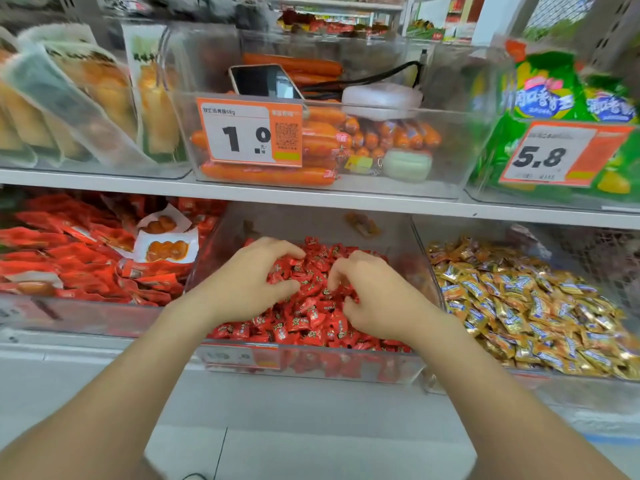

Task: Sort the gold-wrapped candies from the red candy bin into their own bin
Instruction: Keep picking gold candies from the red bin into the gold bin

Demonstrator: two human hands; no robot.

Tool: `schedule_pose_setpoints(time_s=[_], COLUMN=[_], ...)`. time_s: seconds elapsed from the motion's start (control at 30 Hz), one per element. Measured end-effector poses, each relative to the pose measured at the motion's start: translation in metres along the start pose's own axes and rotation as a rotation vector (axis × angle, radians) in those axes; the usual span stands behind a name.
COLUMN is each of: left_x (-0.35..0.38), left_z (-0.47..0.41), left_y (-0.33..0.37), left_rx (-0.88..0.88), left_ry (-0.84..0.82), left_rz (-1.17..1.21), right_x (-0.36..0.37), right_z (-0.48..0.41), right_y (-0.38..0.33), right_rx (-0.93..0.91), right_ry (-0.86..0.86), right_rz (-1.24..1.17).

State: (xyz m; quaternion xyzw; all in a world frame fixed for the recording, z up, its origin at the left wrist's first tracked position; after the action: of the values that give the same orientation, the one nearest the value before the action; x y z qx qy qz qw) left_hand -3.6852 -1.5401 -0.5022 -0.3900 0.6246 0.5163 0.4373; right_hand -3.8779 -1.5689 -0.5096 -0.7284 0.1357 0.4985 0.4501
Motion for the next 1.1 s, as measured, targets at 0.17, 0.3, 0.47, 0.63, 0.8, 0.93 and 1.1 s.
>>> schedule_pose_setpoints(time_s=[0.17, 0.3, 0.47, 0.63, 0.8, 0.93, 1.1], left_x=[0.024, 0.023, 0.023, 0.052, 0.050, 0.034, 0.031], left_z=[0.028, 0.034, 0.024, 0.007, -0.013, -0.015, -0.003], left_y=[-0.029, -0.027, -0.029, -0.021, -0.025, -0.023, -0.030], left_rx=[-0.202, -0.276, -0.330, -0.329, -0.253, -0.150, -0.133], left_ry=[-0.241, -0.360, -0.549, -0.639, -0.316, -0.274, -0.267], left_rz=[-0.270, -0.192, -0.171, -0.444, -0.082, 0.033, -0.289], right_x=[0.061, 0.073, 0.038, 0.008, -0.005, -0.010, 0.024], right_z=[-0.027, -0.038, -0.042, -0.036, -0.019, -0.013, -0.027], right_y=[-0.029, -0.015, 0.000, 0.016, 0.018, 0.003, -0.031], right_rx=[-0.180, 0.014, 0.097, 0.153, 0.194, 0.096, -0.094], right_ry=[-0.289, -0.365, -0.154, -0.054, -0.059, -0.005, -0.072], right_rz=[-0.066, 0.252, 0.361, 0.190, 0.307, 0.214, -0.208])
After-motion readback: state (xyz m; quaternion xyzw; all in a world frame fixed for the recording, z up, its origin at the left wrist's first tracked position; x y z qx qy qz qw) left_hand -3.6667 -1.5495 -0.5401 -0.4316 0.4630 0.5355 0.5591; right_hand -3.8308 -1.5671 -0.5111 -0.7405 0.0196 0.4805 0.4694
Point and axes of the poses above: each hand's wrist, its own z-axis away from the middle knuckle, its own x-axis out of the palm, y = z × x, the point moved 6 cm from there along -z, towards the middle knuckle, and after that the axes turned 15 degrees about -z, right-handed, at the moved point
